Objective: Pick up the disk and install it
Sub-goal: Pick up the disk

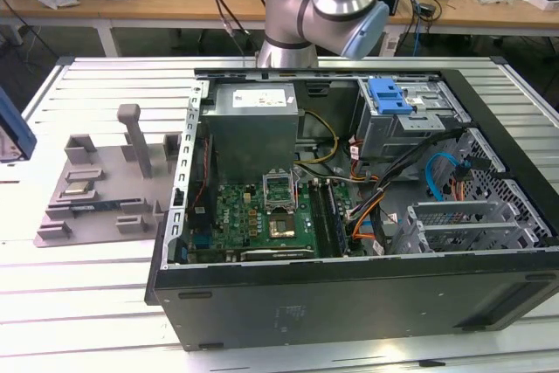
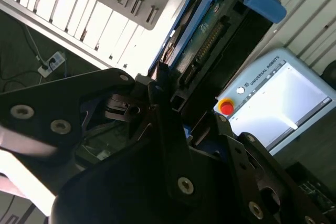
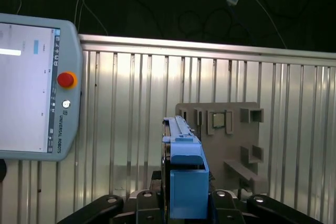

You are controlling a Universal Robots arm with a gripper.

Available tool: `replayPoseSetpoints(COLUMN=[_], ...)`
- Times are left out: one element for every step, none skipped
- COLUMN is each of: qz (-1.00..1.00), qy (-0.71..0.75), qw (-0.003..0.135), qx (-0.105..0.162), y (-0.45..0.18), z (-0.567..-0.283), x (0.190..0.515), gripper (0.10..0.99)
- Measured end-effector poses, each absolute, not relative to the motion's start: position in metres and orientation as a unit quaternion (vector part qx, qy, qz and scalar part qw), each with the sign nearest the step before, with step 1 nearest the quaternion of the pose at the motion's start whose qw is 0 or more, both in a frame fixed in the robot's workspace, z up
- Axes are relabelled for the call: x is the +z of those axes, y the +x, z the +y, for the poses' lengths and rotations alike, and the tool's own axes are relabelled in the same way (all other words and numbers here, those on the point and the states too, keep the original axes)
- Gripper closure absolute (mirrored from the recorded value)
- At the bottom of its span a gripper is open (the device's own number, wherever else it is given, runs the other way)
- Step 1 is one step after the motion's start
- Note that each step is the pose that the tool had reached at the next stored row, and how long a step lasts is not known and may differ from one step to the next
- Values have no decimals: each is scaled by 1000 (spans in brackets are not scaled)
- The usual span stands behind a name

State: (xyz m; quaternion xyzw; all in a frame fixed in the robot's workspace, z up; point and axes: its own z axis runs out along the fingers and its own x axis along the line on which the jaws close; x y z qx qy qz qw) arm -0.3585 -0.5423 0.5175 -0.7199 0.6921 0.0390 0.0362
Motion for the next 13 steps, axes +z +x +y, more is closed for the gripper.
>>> replayPoseSetpoints(qz=[692,692,692,692,692,692,692,692,692,692,692,692,692], qy=[-720,-720,-720,-720,-720,-720,-720,-720,-720,-720,-720,-720,-720], qw=[36,36,36,36,36,36,36,36,36,36,36,36,36], qx=[39,39,39,39,39,39,39,39,39,39,39,39,39], y=[-355,-351,-348,-344,-340,-333,-328,-326,-320,-317,-313,-311,-308], z=[-542,-542,-542,-542,-542,-542,-542,-542,-542,-542,-542,-542,-542], x=[517,517,517,517,517,517,517,517,517,517,517,517,517], gripper=[718,718,718,718,718,718,718,718,718,718,718,718,718])
